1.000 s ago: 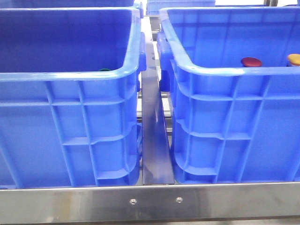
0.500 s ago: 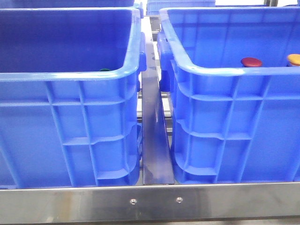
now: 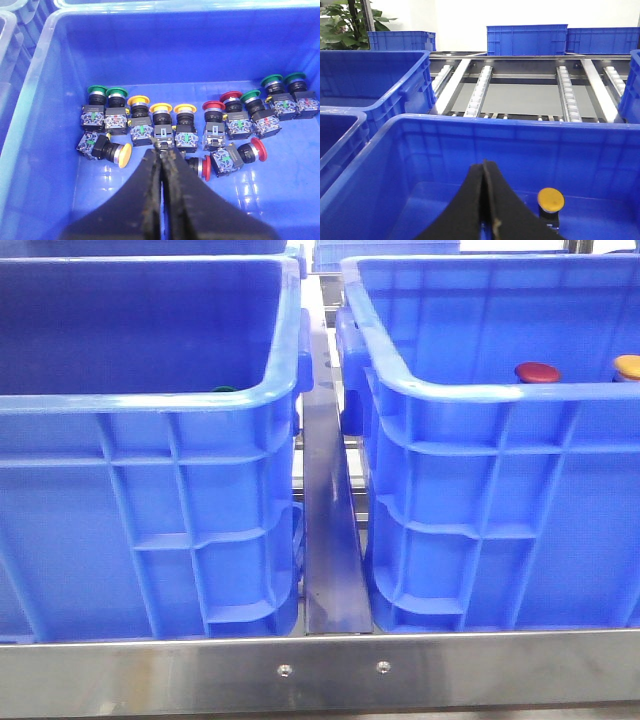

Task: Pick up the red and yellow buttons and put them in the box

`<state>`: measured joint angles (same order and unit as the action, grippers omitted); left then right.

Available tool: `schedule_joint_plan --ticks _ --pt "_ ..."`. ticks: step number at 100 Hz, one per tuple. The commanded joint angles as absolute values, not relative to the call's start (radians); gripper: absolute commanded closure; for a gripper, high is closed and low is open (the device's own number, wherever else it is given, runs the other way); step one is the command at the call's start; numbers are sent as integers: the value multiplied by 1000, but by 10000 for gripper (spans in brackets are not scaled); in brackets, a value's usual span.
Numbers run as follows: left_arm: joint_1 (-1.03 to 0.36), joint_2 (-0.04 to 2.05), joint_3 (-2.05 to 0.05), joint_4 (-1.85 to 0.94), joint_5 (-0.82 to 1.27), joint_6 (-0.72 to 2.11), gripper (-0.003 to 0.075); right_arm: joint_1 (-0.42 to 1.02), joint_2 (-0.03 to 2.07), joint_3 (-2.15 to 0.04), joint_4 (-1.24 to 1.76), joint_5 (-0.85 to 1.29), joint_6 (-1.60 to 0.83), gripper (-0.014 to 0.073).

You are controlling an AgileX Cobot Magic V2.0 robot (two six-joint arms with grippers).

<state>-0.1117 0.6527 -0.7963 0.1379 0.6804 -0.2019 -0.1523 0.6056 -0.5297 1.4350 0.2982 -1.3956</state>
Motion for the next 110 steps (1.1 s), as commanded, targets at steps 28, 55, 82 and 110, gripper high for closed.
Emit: schedule_joint_plan --ticks 28,55,82,110 --pt "-109 651 -824 135 607 -212 739 -155 602 -557 1459 299 -1396 690" --pt "-109 651 -824 135 607 -212 739 -155 602 -557 1459 299 -1396 690" --pt "-109 651 -824 135 607 -212 739 -155 602 -557 1459 300 -1396 690" --pt "-109 641 -819 142 551 -212 739 -155 602 -557 1459 300 -1396 690"
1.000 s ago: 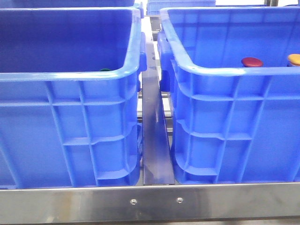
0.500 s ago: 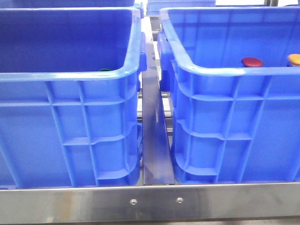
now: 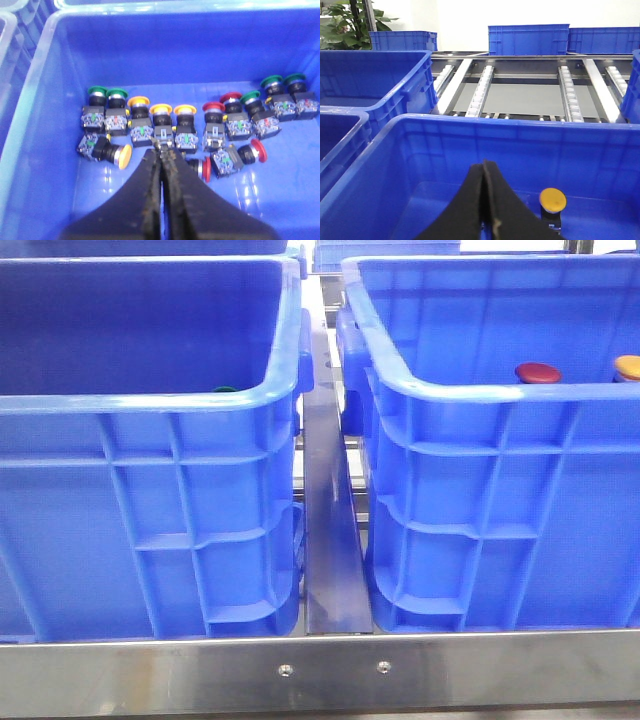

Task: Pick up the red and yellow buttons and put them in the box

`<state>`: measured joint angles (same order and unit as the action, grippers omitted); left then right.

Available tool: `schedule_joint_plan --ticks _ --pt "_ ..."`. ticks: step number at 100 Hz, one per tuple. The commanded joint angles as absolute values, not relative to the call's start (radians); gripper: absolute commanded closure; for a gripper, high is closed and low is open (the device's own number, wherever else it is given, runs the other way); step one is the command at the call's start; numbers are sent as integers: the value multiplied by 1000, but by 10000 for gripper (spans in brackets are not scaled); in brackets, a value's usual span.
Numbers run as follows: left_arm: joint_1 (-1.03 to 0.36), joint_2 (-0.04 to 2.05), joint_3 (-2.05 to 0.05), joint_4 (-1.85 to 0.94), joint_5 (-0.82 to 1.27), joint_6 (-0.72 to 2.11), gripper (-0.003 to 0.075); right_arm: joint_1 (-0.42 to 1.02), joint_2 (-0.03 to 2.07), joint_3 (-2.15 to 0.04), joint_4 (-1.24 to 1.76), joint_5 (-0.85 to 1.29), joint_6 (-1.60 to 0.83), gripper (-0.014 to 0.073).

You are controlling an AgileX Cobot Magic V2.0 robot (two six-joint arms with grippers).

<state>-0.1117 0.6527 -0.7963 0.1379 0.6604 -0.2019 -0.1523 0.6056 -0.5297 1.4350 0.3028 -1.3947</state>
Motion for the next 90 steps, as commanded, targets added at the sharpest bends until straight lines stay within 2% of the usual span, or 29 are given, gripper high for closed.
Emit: schedule_joint_plan --ticks 1,32,68,90 --pt "-109 639 -816 142 541 -212 739 -155 602 -557 1459 300 -1396 690" --pt "-109 457 -546 164 232 -212 739 -155 602 -557 1459 300 -1396 690" --pt "-105 139 -254 184 214 -212 739 -155 602 -557 1459 300 -1396 690" --pt "-100 21 -131 190 192 -212 739 -155 602 -557 1459 300 -1396 690"
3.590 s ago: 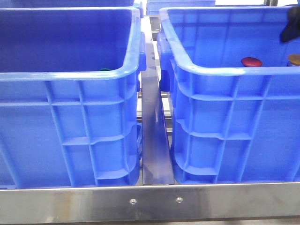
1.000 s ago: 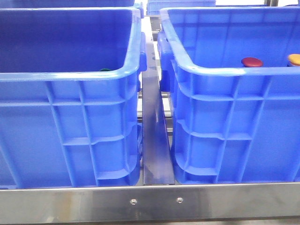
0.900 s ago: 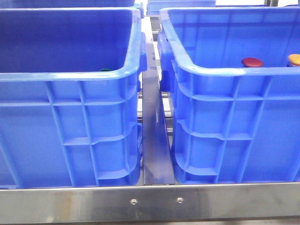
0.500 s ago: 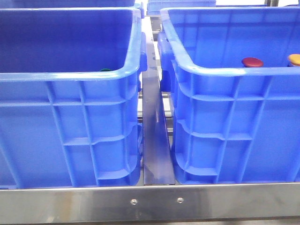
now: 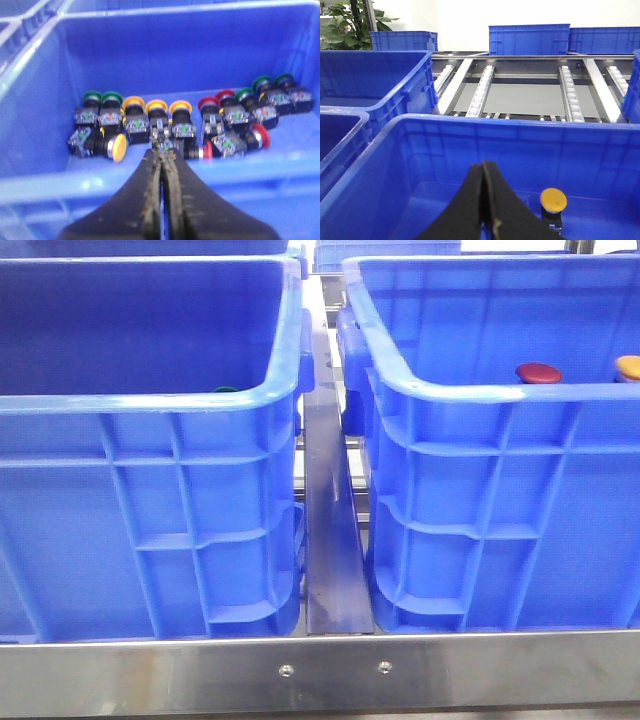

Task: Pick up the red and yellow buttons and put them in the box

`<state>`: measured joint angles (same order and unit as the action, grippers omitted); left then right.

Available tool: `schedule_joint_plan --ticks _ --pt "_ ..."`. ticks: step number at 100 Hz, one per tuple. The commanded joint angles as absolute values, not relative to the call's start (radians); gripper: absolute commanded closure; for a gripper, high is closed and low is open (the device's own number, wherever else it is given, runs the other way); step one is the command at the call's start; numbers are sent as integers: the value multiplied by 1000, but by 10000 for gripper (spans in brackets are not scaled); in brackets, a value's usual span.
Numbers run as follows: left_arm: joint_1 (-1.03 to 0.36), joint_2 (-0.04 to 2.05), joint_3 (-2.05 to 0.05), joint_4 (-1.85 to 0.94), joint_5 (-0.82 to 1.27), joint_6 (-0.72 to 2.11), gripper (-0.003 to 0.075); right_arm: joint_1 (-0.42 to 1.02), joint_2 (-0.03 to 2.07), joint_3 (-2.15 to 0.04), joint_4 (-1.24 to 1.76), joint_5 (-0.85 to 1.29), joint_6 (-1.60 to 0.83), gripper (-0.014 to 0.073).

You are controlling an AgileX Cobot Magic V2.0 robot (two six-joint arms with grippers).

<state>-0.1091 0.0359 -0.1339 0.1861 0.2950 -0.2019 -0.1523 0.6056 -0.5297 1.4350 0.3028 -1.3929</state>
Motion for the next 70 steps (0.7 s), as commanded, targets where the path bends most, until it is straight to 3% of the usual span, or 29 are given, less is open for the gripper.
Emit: schedule_joint_plan --ticks 1,27,70 --pt "-98 19 -125 190 190 -212 739 -155 602 -557 1459 300 -1396 690" --pt "-14 -30 -43 190 74 -212 739 -155 602 -557 1459 300 -1396 690" --pt "-7 -35 51 205 -136 -212 739 -155 602 -557 1459 300 -1396 690"
